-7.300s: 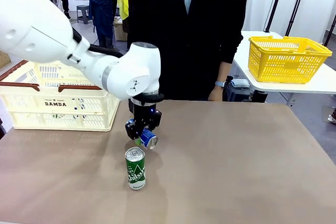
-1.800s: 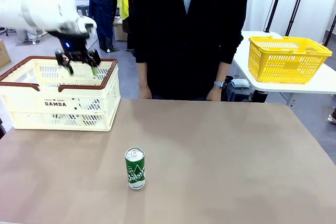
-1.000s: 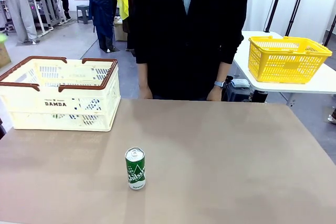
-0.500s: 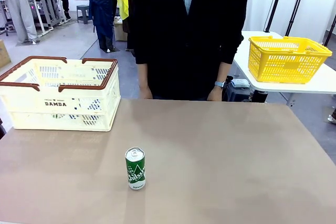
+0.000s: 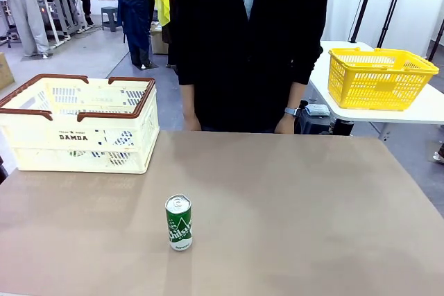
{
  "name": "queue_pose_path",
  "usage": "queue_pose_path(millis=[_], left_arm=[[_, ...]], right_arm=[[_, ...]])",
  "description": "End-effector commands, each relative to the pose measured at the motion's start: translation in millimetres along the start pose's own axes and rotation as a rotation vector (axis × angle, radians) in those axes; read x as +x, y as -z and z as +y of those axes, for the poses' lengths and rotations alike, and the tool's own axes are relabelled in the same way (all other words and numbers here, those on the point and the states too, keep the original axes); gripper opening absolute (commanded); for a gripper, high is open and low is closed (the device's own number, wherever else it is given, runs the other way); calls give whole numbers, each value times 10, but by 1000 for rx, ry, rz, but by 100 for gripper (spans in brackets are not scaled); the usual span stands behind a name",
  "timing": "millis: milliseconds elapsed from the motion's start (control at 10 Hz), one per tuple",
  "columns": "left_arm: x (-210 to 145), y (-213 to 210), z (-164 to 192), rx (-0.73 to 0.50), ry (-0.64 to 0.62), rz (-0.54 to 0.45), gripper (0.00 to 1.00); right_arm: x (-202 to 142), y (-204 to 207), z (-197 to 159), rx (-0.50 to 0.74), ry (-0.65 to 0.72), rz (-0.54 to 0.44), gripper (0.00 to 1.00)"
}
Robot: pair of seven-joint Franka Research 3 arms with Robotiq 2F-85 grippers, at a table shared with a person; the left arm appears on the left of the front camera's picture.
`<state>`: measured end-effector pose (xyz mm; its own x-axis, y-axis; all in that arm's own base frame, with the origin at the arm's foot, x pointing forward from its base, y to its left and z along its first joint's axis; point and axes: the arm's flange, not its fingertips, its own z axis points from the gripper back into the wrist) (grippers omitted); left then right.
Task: Place the drinks into the Shopping basket.
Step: Pick up one drink and place it into the Shopping basket.
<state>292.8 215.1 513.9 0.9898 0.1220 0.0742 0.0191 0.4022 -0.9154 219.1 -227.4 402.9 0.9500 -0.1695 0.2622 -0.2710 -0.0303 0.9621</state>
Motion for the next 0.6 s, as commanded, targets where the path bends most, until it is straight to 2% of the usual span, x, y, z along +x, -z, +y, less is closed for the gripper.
queue_pose_path(millis=[0,500], left_arm=[[-30,-27,3,-13,-13,0,100],[-30,-27,3,-13,-13,0,100]], right_arm=[[4,-8,45,3,13,-5,100],[4,-8,45,3,13,-5,100]])
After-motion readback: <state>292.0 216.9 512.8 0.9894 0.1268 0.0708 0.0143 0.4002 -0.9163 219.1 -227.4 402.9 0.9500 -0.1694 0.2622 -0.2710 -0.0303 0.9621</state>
